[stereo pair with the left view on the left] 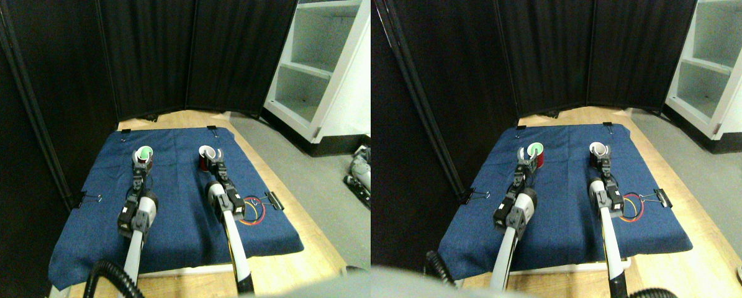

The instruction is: Pour (bimanual)

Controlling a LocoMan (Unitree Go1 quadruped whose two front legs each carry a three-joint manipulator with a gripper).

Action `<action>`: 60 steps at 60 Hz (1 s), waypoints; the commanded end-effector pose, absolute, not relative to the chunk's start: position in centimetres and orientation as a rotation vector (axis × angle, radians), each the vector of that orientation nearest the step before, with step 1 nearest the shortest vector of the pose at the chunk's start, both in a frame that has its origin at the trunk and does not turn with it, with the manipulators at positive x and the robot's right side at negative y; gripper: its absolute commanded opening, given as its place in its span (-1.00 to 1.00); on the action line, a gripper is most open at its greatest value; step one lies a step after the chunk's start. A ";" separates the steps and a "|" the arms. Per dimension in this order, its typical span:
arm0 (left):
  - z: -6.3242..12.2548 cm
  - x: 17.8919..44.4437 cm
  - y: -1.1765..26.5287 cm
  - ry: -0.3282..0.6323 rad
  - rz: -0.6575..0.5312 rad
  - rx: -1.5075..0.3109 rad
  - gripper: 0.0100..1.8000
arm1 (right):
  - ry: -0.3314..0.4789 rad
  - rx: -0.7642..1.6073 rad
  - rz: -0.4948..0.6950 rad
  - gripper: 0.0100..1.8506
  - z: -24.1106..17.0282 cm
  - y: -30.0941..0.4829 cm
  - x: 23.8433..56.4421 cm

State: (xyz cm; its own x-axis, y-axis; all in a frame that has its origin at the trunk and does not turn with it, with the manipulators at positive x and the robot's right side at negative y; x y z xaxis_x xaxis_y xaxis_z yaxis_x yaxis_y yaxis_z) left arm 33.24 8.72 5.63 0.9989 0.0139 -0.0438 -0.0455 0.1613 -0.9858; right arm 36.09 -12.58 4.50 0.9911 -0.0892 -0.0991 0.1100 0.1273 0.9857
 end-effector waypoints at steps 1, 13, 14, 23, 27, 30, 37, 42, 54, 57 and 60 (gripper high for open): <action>6.7 32.6 8.1 -0.013 -0.026 -1.408 -0.64 | -0.042 1.478 -0.099 -0.65 5.7 -12.1 35.4; 6.1 31.4 7.8 0.000 -0.054 -1.401 -0.64 | -0.075 1.487 -0.070 -0.65 6.2 -12.1 33.6; 6.1 31.4 7.8 0.000 -0.054 -1.401 -0.64 | -0.075 1.487 -0.070 -0.65 6.2 -12.1 33.6; 5.6 30.2 7.7 -0.010 -0.109 -1.417 -0.64 | -0.058 1.493 -0.016 -0.65 5.9 -12.3 32.5; 5.4 29.9 7.7 0.003 -0.146 -1.347 -0.42 | -0.065 1.498 -0.016 -0.65 5.7 -12.4 32.2; 5.1 29.6 7.7 0.001 -0.159 -1.334 0.02 | -0.070 1.499 -0.021 -0.65 5.6 -12.5 31.9; 5.0 29.5 7.8 -0.086 -0.118 -1.357 -0.03 | -0.070 1.486 -0.010 -0.65 5.5 -12.8 31.7; 5.1 29.6 7.9 -0.110 -0.132 -1.359 -0.12 | -0.071 1.461 -0.012 -0.65 5.5 -13.0 31.6; 5.0 30.0 7.8 -0.102 -0.142 -1.351 -0.08 | -0.073 1.467 -0.017 -0.65 5.4 -13.1 31.7; 4.8 30.1 7.7 -0.100 -0.147 -1.355 -0.09 | -0.079 1.461 -0.021 -0.65 5.4 -13.1 31.8; 4.8 30.2 7.7 -0.103 -0.148 -1.365 -0.09 | -0.079 1.460 -0.019 -0.65 5.3 -13.1 31.8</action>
State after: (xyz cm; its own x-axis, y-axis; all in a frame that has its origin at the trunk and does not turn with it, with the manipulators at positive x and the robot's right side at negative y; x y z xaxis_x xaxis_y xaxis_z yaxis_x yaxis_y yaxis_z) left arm 30.08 7.87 4.37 0.9922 -0.0412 0.1174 0.1237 0.2202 -0.9676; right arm 31.70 -13.08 4.39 0.9982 -0.0574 -0.0147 0.0211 0.1127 0.9934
